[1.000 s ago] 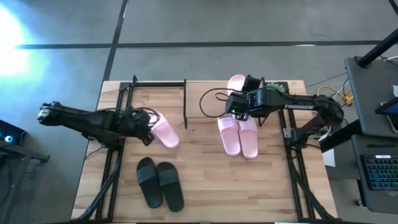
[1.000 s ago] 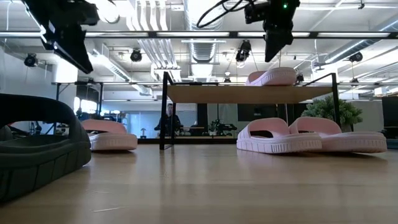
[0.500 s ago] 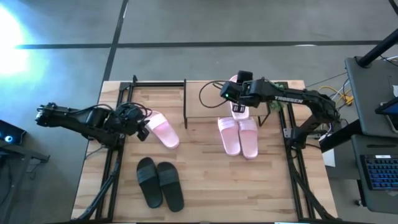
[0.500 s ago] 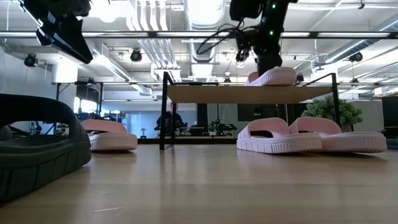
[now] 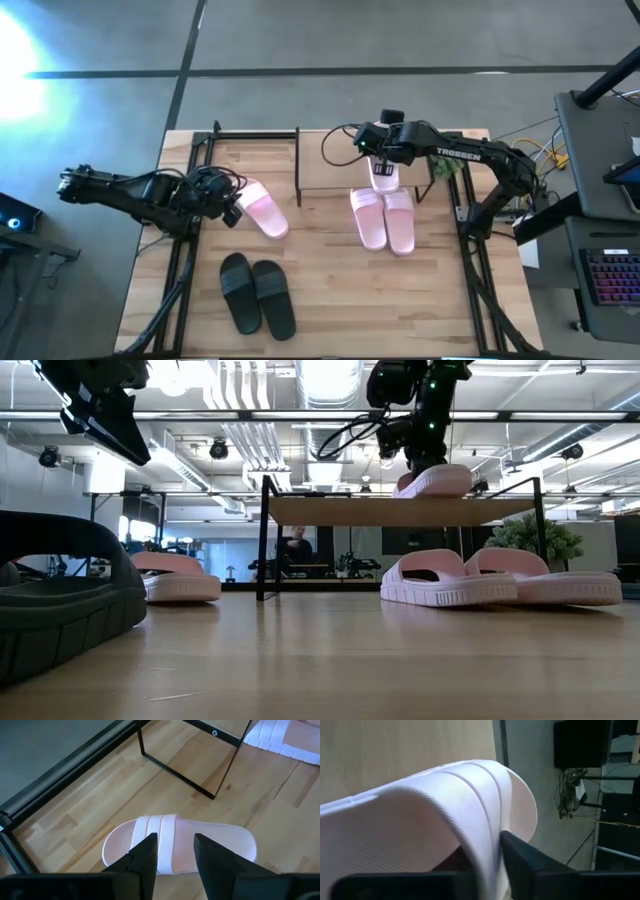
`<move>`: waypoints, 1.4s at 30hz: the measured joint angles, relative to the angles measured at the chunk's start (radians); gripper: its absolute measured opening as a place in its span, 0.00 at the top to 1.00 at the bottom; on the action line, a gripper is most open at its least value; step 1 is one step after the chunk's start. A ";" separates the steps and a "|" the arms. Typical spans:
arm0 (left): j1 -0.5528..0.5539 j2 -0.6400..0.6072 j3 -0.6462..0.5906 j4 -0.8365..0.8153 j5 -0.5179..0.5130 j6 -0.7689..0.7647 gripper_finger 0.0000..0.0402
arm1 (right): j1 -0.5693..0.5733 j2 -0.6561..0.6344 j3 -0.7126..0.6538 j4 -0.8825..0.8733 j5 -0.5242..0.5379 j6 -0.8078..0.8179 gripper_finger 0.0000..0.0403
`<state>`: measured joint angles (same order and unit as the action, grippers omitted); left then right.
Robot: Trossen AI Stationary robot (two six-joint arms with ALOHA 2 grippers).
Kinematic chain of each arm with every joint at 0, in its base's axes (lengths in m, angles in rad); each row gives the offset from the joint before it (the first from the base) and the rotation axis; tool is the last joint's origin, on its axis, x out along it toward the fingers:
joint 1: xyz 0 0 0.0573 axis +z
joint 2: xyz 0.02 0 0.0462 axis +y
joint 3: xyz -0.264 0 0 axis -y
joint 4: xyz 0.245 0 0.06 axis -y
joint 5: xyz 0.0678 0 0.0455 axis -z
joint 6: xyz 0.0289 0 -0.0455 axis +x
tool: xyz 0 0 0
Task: Pick and place slides into the shelf
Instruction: Put the pink slipper on the shelf
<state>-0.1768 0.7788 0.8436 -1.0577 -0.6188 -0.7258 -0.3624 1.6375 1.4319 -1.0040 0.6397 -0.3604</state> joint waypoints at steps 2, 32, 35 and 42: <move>0.000 -0.001 0.000 0.001 0.000 -0.001 0.72 | 0.006 0.000 0.000 0.009 0.001 0.022 0.94; 0.000 0.087 0.000 0.054 0.001 -0.001 0.72 | 0.118 0.101 0.002 0.259 0.128 0.105 0.97; 0.000 0.097 0.000 0.053 0.001 -0.002 0.72 | 0.125 0.117 0.003 0.284 0.131 0.068 0.97; 0.000 0.103 0.000 0.053 0.001 -0.002 0.72 | 0.131 0.100 0.005 0.276 0.110 0.046 0.87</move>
<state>-0.1768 0.8822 0.8440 -1.0046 -0.6174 -0.7280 -0.2317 1.7374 1.4372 -0.7281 0.7494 -0.3143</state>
